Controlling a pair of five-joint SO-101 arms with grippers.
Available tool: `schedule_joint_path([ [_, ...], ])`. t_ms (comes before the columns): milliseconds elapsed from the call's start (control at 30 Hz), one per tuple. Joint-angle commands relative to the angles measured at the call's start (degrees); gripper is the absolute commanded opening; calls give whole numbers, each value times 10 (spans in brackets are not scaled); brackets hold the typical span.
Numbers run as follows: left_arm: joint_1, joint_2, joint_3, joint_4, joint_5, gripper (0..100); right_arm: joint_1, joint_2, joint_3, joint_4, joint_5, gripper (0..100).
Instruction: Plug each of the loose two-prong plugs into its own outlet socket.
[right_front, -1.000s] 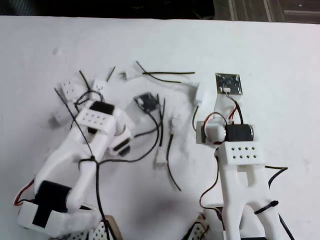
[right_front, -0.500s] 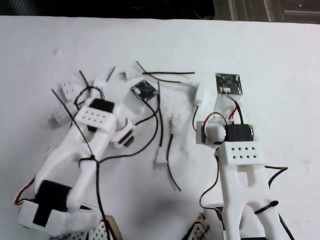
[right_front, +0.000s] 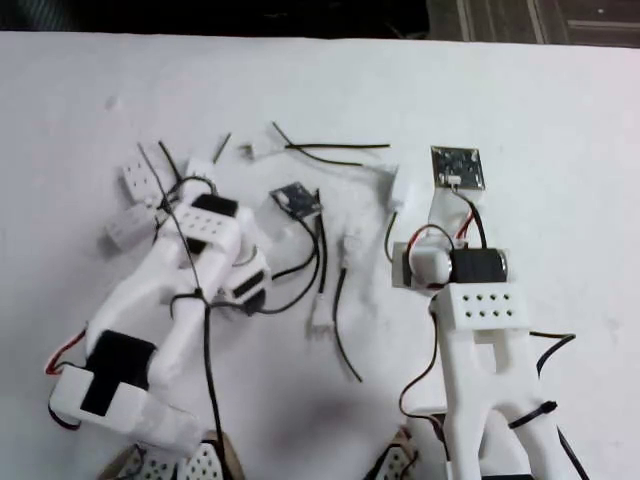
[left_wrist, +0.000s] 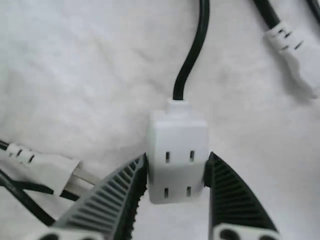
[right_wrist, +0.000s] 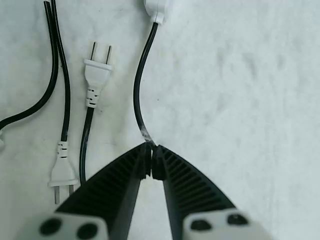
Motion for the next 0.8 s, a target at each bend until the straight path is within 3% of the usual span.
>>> schedule_joint_path([
  [0, -14, -1, -44, 22, -5, 245, 3, -16, -2, 0, 4, 18],
  [367, -16, -1, -64, 45, -11, 246, 2, -15, -2, 0, 4, 18],
  [500, -22, -21, -86, 104, -11, 245, 1, -15, -2, 0, 9, 18],
  [767, -157, -204, -48, 143, -11, 245, -32, -15, -16, 44, 98, 18],
])
